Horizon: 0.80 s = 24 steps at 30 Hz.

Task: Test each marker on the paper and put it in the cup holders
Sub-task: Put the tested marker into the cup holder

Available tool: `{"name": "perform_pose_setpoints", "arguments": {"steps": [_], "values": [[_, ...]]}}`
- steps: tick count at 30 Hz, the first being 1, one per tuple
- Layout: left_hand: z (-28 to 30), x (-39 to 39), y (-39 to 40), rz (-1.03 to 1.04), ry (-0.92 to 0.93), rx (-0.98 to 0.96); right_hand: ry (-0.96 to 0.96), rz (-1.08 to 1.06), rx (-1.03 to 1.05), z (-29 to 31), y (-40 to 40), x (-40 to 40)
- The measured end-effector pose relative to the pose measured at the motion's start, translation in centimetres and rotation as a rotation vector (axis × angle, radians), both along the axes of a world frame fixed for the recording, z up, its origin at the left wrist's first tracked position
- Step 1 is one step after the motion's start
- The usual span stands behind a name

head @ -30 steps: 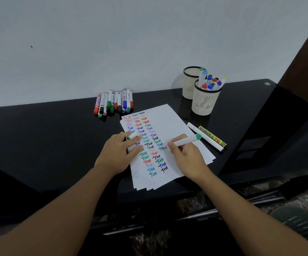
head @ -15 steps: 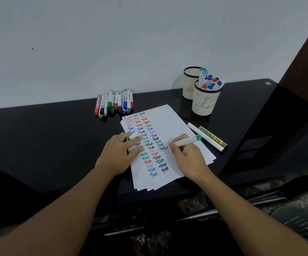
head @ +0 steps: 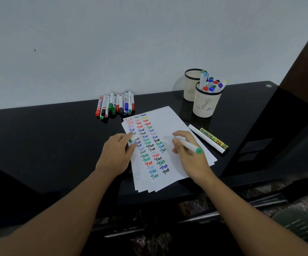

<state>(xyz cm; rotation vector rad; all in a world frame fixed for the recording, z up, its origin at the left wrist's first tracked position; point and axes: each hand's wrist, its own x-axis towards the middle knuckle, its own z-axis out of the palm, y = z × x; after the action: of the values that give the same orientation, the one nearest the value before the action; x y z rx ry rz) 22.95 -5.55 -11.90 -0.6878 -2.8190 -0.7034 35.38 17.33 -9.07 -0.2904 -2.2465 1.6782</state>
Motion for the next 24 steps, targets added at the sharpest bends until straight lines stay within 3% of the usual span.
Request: {"name": "perform_pose_setpoints", "arguments": {"steps": [5, 9, 14, 18, 21, 24], "values": [[-0.3, 0.0, 0.0, -0.018, 0.091, 0.017, -0.077, 0.106, 0.157, -0.4, 0.4, -0.2], [-0.2, 0.1, 0.0, -0.042, 0.115, 0.003, -0.196, 0.267, 0.082, 0.6, 0.6, -1.1], [-0.1, 0.3, 0.0, -0.048, 0.116, 0.018, -0.083, 0.2, 0.057, 1.9, -0.2, -2.6], [0.1, 0.6, 0.0, -0.043, 0.144, 0.018, -0.195, 0.28, 0.328, 3.0, -0.3, -4.5], [0.5, 0.9, 0.0, -0.034, 0.153, 0.047, -0.273, 0.293, 0.684, 3.3, 0.0, -5.5], [0.8, 1.2, 0.1, -0.028, 0.149, 0.054, -0.231, 0.272, 0.787, 3.5, 0.4, -5.8]]}}
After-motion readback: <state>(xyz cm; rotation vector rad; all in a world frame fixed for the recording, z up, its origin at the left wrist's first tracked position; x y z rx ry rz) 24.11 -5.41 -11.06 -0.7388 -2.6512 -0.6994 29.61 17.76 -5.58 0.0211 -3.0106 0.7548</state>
